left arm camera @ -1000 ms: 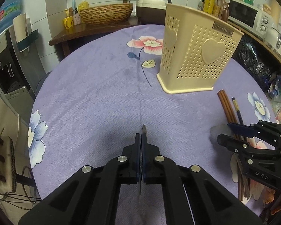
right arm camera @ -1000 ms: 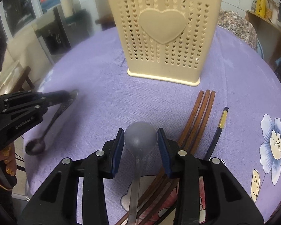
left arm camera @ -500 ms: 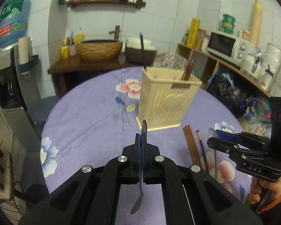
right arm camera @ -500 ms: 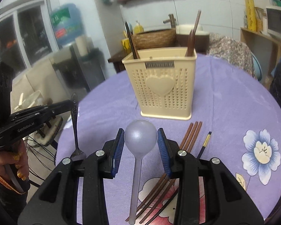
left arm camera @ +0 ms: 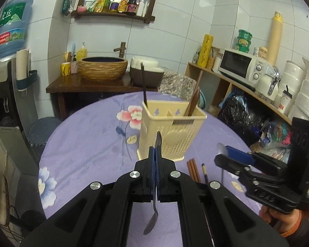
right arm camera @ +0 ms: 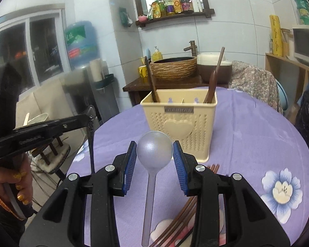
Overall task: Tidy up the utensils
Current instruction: 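Carry both spoons up over the beige holder with both tools, then lower both spoons into the holder and open both tools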
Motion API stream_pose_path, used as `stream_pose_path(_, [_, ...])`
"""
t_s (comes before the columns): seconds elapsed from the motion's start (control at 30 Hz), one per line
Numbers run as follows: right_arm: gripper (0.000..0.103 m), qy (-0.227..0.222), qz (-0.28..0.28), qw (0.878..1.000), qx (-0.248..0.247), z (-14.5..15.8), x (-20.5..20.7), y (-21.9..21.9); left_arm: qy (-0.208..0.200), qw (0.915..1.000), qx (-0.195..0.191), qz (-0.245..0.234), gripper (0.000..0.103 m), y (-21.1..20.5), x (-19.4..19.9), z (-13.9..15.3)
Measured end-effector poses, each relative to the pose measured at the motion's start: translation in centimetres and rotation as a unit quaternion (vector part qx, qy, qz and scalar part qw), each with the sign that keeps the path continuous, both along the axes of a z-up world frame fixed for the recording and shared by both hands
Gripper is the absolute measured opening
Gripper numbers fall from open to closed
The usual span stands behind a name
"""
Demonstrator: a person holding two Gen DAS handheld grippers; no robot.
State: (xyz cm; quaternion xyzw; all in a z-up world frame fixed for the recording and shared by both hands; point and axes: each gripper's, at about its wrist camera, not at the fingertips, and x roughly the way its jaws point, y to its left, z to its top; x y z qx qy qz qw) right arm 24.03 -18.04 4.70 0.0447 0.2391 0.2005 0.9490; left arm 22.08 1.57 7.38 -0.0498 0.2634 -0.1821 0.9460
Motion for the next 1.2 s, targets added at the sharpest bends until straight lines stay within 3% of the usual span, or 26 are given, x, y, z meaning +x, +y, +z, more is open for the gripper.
stream_pose_path(0.1, [0.037,-0.026,-0.015,1.0,0.008,2.9,2.4,-0.8,-0.027,0.9995,-0.019,-0.003,0.002,-0.3,1.4,3.3])
stream_pose_path(0.3, [0.037,-0.127,-0.075,0.989,-0.001,11.1,7.4,-1.7,-0.102,0.9924,-0.069,0.007,0.002,-1.6,5.8,11.1])
stream_pose_path(0.4, [0.037,-0.149,-0.101,0.984,0.004,12.5,10.1,-1.8,-0.124,0.9883,-0.084,0.028,0.002,-3.1,8.7,12.5])
stream_pose_path(0.5, [0.037,-0.168,-0.131,0.977,-0.021,11.6,12.7,-1.2,-0.141,0.9869,-0.065,0.044,0.002,-4.6,10.5,11.4])
stream_pose_path(0.63, [0.037,-0.155,-0.139,0.978,-0.035,7.8,14.3,-1.1,-0.112,0.9913,-0.048,0.05,0.002,-5.4,11.9,7.4])
stream_pose_path(0.8, [0.037,-0.143,-0.141,0.978,-0.057,4.1,13.2,-1.1,-0.093,0.9936,-0.045,0.046,0.002,-4.2,10.9,3.4])
stream_pose_path(0.97, [0.037,-0.097,-0.132,0.984,-0.069,1.5,12.0,-1.6,-0.078,0.9958,-0.026,0.04,0.002,-3.2,9.9,0.8])
stream_pose_path(1.2, [0.037,-0.06,-0.124,0.985,-0.103,-0.8,11.3,-1.5,-0.048,0.9986,-0.004,0.022,0.003,-3.7,10.0,-0.9])
